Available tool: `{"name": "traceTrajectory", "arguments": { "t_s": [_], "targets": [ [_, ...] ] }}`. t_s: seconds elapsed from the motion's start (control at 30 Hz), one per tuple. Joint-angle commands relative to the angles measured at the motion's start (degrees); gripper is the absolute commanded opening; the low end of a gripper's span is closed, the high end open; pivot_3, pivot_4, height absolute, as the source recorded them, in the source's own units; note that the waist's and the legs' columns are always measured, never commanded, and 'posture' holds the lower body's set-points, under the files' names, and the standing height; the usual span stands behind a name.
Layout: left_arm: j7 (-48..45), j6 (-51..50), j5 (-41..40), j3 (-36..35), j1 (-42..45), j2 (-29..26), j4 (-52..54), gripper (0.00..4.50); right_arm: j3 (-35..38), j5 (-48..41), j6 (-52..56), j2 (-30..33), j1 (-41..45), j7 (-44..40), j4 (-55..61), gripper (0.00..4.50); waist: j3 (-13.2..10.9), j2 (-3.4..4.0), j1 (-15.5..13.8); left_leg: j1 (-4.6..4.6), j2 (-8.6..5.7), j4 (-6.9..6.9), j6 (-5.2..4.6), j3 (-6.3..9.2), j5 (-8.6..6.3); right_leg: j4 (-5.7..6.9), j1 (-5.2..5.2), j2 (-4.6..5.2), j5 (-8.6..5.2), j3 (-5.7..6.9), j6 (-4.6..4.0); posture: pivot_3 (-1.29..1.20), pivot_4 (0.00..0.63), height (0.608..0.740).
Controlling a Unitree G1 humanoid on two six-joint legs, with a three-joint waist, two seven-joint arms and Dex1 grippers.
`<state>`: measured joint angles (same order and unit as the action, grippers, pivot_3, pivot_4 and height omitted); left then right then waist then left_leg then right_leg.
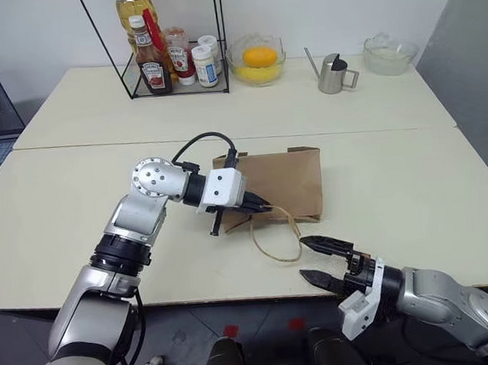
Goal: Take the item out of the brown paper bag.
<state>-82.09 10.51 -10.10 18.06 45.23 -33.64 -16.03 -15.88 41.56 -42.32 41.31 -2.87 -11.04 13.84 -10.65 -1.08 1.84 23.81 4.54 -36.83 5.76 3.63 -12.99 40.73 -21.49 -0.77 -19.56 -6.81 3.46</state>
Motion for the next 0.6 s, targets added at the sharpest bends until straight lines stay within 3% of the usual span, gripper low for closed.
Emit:
{"name": "traceTrajectory", "arguments": {
  "t_s": [0.03, 0.4, 0.5, 0.6],
  "targets": [
    [-0.16, 0.98, -0.15, -1.57, 0.53, -0.21, 0.64, 0.03, -1.04, -0.42, -1.42, -0.7, 0.33, -0.2, -0.54, 4.5, 0.0, 0.0, 0.0, 0.0, 0.0, 0.0, 0.0, 0.0, 0.0, 0.0, 0.0, 0.0, 0.0, 0.0, 0.0, 0.0, 0.15, 0.74],
    [-0.15, -0.1, -1.2, -2.03, 0.17, -0.13, 1.93, 0.03, -3.75, -1.7, 3.03, -5.81, 6.94, -6.12, -3.12, 4.5, 0.0, 0.0, 0.03, -0.03, 0.0, 0.0, 0.01, 0.0, 0.0, 0.03, 0.02, 0.0, 0.0, 0.0, 0.0, 0.0, 0.15, 0.74],
    [0.31, -1.28, -1.7, -2.46, 0.28, -0.12, 2.39, 0.0, -4.79, -1.3, 3.02, -6.32, 8.26, -6.95, -4.7, 3.96, 0.0, 0.0, 0.02, -0.03, 0.0, 0.0, 0.01, 0.01, 0.0, 0.03, 0.02, 0.0, 0.0, 0.0, 0.0, 0.0, 0.15, 0.74],
    [0.68, -2.57, -2.05, -3.05, 0.6, -0.26, 2.76, 0.0, -5.86, -1.19, 3.26, -6.76, 9.19, -7.48, -6.35, 3.0, 0.0, 0.0, 0.02, -0.03, 0.0, -0.01, 0.01, 0.0, 0.0, 0.03, 0.02, 0.01, 0.0, 0.01, -0.01, 0.0, 0.15, 0.74]
  ]
}}
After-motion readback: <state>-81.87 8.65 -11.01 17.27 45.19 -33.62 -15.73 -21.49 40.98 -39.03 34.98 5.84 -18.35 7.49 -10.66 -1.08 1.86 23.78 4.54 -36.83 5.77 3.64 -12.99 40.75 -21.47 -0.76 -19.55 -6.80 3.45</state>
